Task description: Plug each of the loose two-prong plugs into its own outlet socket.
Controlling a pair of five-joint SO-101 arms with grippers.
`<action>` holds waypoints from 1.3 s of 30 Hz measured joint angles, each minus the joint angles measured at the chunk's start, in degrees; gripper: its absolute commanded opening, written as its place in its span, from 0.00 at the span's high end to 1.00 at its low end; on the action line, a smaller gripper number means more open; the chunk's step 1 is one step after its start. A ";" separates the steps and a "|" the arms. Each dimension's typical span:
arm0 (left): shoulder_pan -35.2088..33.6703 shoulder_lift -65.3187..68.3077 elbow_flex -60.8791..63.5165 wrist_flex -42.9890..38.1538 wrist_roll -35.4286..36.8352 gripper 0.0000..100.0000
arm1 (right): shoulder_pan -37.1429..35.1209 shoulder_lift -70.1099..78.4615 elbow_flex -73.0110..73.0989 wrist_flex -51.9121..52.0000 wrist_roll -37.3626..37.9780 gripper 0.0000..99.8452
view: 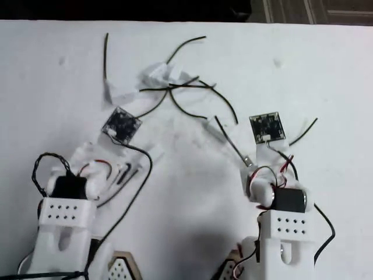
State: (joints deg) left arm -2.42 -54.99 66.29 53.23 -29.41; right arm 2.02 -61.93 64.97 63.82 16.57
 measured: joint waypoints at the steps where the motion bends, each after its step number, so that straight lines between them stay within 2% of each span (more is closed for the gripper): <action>1: -0.09 0.00 0.79 -2.11 0.18 0.80 | 0.00 0.00 0.00 0.00 0.00 0.98; 6: 1.05 0.00 2.64 -7.21 0.53 0.73 | -0.09 0.00 0.00 0.00 0.00 0.98; 15: 1.76 1.41 0.79 -8.18 3.96 0.73 | -0.09 0.00 0.00 0.00 0.00 0.98; 18: 1.76 7.82 -5.19 -6.68 3.96 0.73 | -0.09 0.00 0.00 0.00 0.00 0.98; 27: 2.55 39.74 -24.26 -3.78 3.96 0.73 | 0.00 0.00 0.26 0.00 0.00 0.98; 32: 6.51 47.47 -26.11 -3.52 3.96 0.77 | -0.09 0.00 0.26 0.00 0.00 0.98; 39: 15.38 43.34 -25.05 2.99 4.04 0.79 | -0.09 0.00 0.26 0.00 0.00 0.98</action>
State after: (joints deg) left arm 12.97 -11.65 41.23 56.22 -25.36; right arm 1.93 -61.93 65.23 63.82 16.57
